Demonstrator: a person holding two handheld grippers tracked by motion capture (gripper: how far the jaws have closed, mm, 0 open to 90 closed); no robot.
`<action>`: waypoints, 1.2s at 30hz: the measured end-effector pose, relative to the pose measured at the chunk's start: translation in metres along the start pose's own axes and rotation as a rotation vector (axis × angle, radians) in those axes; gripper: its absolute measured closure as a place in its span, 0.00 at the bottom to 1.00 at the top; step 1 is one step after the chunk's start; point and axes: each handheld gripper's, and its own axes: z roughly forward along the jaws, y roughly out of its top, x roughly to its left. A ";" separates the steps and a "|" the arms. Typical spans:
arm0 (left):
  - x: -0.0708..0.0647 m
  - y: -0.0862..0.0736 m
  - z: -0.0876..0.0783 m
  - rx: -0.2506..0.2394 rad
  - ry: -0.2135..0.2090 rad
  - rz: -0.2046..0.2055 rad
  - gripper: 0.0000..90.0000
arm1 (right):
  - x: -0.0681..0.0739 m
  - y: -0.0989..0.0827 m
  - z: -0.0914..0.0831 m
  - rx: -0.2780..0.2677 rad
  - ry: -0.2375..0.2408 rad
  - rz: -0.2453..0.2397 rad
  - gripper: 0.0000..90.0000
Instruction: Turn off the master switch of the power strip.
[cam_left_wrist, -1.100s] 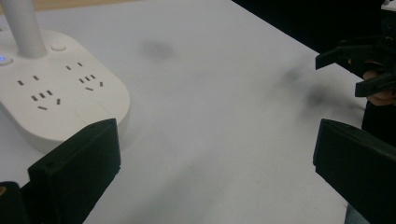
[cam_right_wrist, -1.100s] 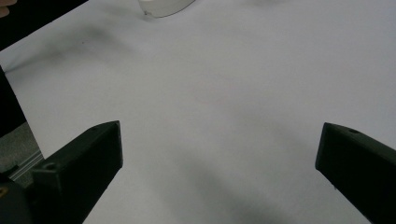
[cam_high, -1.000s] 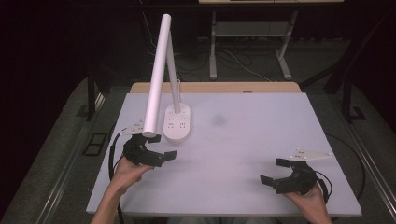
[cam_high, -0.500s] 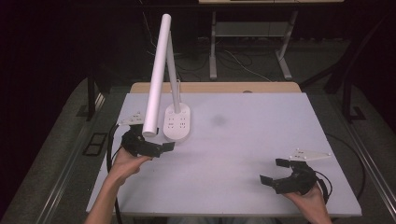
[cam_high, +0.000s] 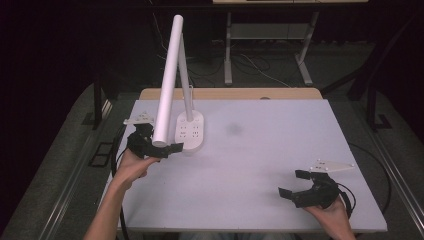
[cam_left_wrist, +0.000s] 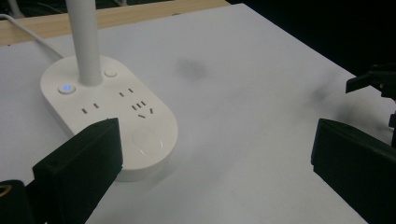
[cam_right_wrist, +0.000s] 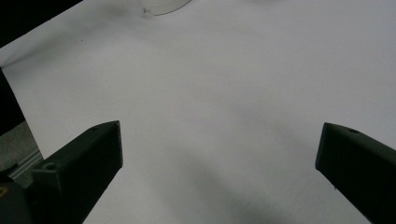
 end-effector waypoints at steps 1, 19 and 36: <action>0.001 0.001 0.000 0.001 0.004 -0.001 0.01 | 0.000 0.000 0.000 0.000 0.000 0.000 0.00; 0.017 0.016 0.006 0.012 0.032 0.000 0.02 | 0.000 -0.001 0.001 0.008 -0.002 -0.005 0.00; 0.035 0.026 0.015 0.028 0.053 -0.014 0.02 | 0.000 -0.001 0.002 0.021 -0.004 -0.003 0.00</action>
